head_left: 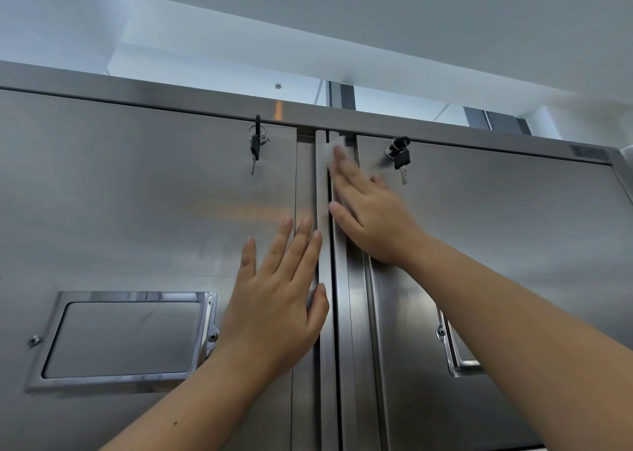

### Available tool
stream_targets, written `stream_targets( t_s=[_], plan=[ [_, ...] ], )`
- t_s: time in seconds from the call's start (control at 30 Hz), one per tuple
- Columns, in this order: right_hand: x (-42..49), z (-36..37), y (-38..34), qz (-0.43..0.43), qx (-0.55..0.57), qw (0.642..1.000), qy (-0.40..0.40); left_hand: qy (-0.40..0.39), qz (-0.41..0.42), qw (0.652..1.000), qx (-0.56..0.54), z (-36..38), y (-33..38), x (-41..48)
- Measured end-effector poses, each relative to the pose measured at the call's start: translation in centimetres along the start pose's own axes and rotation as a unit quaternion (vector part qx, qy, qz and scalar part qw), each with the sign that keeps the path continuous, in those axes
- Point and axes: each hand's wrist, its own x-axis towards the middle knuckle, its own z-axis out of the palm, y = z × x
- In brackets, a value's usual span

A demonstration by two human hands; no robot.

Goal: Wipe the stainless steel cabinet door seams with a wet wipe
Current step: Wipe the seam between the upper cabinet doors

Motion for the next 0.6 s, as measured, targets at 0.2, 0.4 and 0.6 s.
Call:
stream_targets(
  t_s=[0.2, 0.4, 0.6],
  plan=[
    [-1.3, -1.4, 2.6, -0.110, -0.075, 0.991, -0.027, 0.006, 0.000, 1.000, 0.002, 0.1, 0.0, 0.0],
    [-1.5, -1.2, 2.6, -0.165, -0.094, 0.980, 0.055, 0.002, -0.004, 1.000, -0.003, 0.2, 0.0, 0.0],
    [-1.0, -1.2, 1.0, -0.168, -0.104, 0.975, 0.104, 0.000, -0.004, 1.000, 0.000, 0.1, 0.0, 0.0]
  ],
)
